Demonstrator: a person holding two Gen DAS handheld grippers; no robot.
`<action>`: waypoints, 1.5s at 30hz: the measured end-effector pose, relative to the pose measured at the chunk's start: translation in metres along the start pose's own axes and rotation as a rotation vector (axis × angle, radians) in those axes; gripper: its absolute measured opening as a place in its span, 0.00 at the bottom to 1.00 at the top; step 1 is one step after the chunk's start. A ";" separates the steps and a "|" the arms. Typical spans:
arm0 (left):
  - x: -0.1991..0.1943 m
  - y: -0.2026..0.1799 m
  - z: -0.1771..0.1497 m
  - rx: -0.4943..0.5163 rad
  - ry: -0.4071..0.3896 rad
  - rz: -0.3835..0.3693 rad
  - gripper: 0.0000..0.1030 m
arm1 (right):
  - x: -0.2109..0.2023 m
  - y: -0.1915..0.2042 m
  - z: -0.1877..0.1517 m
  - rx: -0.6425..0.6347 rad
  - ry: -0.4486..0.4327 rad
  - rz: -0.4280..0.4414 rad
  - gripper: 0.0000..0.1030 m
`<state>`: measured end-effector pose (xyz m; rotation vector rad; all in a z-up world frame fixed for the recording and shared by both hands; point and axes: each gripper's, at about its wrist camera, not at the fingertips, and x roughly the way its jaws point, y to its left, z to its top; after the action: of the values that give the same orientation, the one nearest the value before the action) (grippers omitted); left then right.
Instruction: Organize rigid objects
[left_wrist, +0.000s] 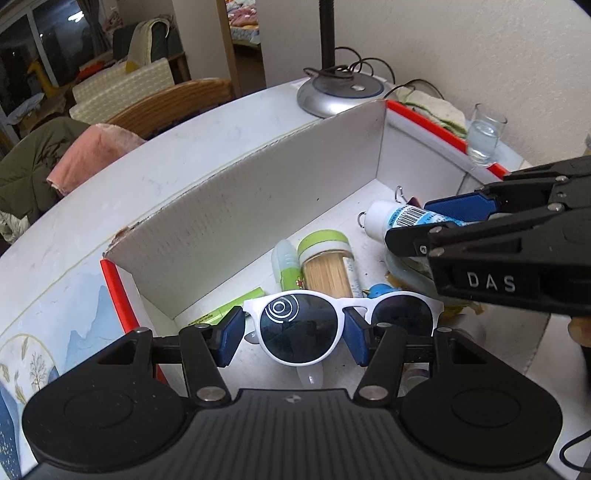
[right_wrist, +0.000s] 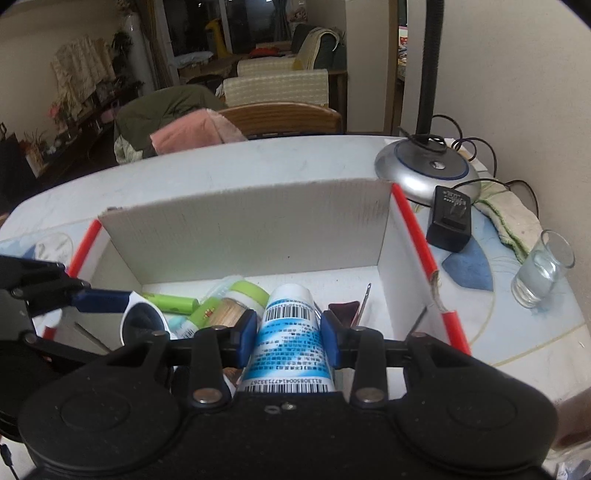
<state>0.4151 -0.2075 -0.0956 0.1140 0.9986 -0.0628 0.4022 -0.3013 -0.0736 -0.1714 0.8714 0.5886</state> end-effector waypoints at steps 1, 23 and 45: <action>0.001 0.001 0.000 -0.005 0.007 0.001 0.55 | 0.001 0.000 0.000 0.000 0.002 0.002 0.36; -0.001 -0.014 -0.011 0.054 0.062 0.018 0.63 | -0.012 0.007 -0.013 0.005 0.022 0.017 0.45; -0.073 0.005 -0.044 -0.010 -0.092 -0.093 0.68 | -0.081 0.031 -0.020 0.036 -0.086 0.006 0.61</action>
<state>0.3396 -0.1967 -0.0579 0.0548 0.9118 -0.1466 0.3315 -0.3163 -0.0220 -0.1105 0.7992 0.5811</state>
